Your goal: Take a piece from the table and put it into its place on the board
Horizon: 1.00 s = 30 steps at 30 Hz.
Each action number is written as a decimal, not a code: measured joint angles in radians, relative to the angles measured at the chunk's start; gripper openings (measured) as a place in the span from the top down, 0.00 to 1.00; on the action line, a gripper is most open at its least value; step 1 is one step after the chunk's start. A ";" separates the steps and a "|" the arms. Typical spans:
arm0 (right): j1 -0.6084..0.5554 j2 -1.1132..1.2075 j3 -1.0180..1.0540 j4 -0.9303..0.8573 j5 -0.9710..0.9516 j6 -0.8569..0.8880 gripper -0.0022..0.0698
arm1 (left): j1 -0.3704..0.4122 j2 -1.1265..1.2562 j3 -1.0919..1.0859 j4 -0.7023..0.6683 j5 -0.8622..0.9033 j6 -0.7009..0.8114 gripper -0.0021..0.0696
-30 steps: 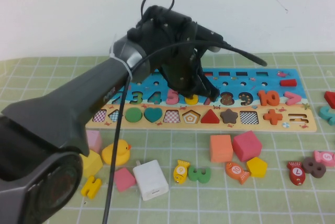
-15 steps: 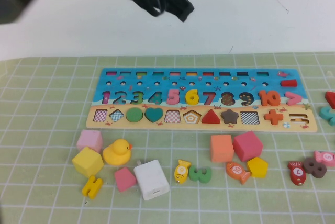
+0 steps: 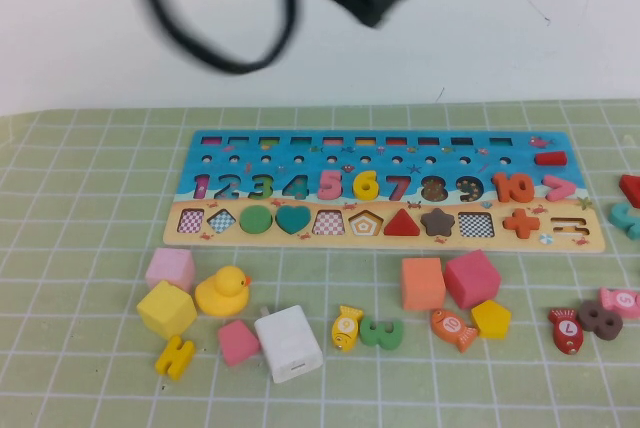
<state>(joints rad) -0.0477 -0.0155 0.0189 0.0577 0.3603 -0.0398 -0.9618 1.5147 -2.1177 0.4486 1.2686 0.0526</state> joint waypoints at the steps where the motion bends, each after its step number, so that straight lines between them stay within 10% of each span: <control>1: 0.000 0.000 0.000 0.000 0.000 0.000 0.97 | -0.010 -0.026 0.026 0.038 0.000 -0.019 0.97; 19: 0.000 0.000 0.000 0.000 0.000 0.000 0.97 | -0.018 -0.589 0.895 0.166 -0.010 -0.311 0.97; 30: 0.000 0.000 0.000 0.000 0.000 0.000 0.97 | -0.018 -0.691 1.042 0.136 -0.010 -0.308 0.97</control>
<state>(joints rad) -0.0477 -0.0155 0.0189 0.0577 0.3603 -0.0393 -0.9803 0.8236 -1.0754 0.5842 1.2581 -0.2552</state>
